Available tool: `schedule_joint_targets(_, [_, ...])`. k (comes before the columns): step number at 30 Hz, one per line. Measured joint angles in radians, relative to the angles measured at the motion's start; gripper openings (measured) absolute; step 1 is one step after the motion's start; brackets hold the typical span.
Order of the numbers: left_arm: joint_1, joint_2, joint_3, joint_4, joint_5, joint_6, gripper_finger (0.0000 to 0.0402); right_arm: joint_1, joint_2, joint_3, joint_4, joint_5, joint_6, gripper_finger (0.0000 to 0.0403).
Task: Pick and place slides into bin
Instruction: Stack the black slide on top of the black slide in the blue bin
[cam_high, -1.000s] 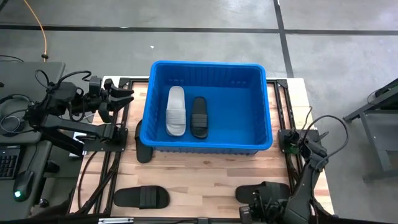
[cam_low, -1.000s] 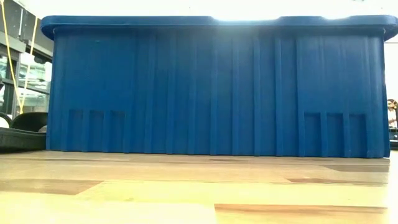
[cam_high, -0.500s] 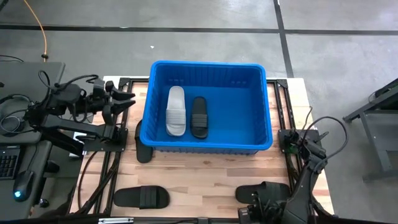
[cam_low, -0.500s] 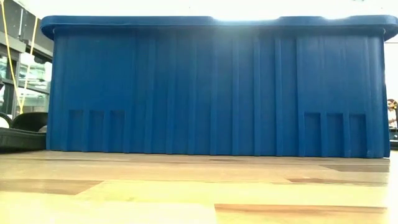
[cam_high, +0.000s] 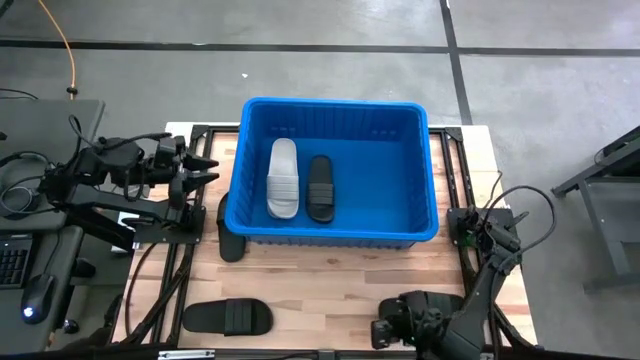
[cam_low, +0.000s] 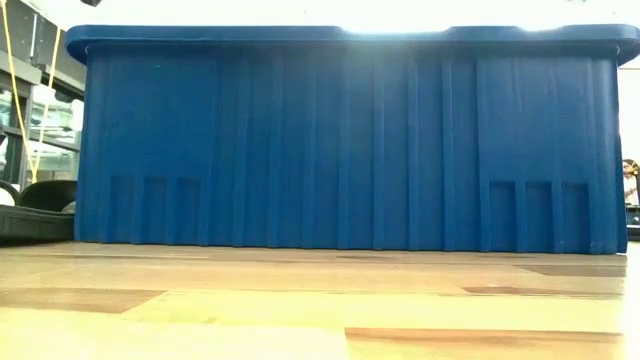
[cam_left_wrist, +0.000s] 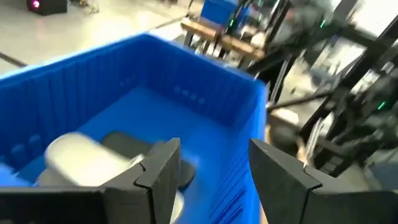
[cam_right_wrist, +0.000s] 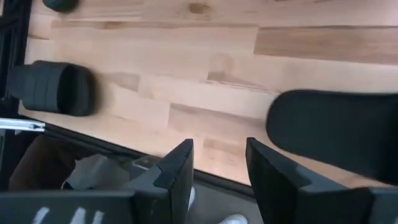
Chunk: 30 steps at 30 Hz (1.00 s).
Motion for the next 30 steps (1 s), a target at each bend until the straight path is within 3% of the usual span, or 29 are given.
schedule_joint_targets(7, [0.0,0.013,0.0,-0.276,0.001,0.092,0.0177,-0.012,0.001,-0.002,-0.017,0.004,-0.024,0.0138])
schedule_joint_targets(13, [0.0,0.018,0.0,-0.385,0.009,0.128,0.0177,-0.001,0.024,-0.002,-0.018,-0.103,-0.03,0.0138])
schedule_joint_targets(19, [0.0,0.018,0.0,-0.507,0.142,0.11,0.0177,0.033,0.029,-0.002,-0.017,-0.149,-0.004,0.0138])
schedule_joint_targets(23, [0.0,0.043,0.0,-0.638,0.15,0.072,0.0177,0.043,0.038,-0.002,-0.018,-0.158,-0.004,0.0138])
schedule_joint_targets(30, [-0.001,0.134,-0.001,-0.641,0.145,0.111,0.0177,0.043,0.087,-0.002,0.012,-0.169,-0.003,0.0138])
